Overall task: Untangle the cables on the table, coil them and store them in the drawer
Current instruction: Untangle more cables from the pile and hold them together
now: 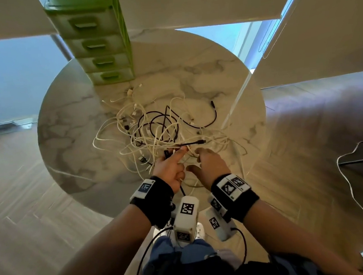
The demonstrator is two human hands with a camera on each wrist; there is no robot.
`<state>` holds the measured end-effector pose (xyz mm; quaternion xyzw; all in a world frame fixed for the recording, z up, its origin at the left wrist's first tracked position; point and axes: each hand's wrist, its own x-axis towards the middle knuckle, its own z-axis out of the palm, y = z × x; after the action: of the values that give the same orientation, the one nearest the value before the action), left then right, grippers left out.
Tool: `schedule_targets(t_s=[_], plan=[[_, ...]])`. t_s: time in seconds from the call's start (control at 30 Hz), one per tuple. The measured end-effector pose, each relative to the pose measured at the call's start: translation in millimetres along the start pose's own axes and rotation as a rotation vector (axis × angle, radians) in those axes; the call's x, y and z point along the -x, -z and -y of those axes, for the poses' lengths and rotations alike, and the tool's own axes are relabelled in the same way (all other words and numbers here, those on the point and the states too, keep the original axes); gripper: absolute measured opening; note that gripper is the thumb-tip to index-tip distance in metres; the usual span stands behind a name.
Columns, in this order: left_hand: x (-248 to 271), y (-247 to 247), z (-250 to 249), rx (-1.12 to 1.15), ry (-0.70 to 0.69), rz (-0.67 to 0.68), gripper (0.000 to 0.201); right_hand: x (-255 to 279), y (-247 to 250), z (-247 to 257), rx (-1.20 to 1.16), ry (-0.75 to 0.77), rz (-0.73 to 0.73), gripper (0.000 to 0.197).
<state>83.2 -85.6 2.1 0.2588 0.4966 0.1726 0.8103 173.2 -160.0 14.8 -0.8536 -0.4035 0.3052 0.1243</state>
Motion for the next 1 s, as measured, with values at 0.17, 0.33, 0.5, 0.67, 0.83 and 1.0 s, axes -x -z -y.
schedule_targets(t_s=[0.17,0.33,0.5,0.67,0.83,1.0], plan=[[-0.6,5.2,-1.9,0.043,0.016,-0.014,0.004,-4.2,-1.5,-3.9,0.022,0.089,-0.086,0.021],[-3.7,7.8,-5.4,0.087,0.034,-0.027,0.005,-3.4,3.8,-11.5,0.026,0.125,-0.054,0.020],[-2.9,5.3,-4.7,0.081,0.010,-0.019,0.009,6.0,2.8,-7.1,-0.075,0.260,-0.183,0.010],[-3.2,4.8,-3.4,0.003,-0.035,-0.033,0.015,5.0,-4.6,-1.6,-0.090,0.264,-0.125,0.033],[-3.6,8.6,-2.3,-0.086,-0.069,-0.009,0.013,5.2,-3.3,3.5,-0.243,0.218,-0.216,0.031],[-6.6,13.0,-1.1,-0.085,-0.012,0.004,0.015,-0.6,6.4,3.7,-0.071,0.284,-0.147,0.017]])
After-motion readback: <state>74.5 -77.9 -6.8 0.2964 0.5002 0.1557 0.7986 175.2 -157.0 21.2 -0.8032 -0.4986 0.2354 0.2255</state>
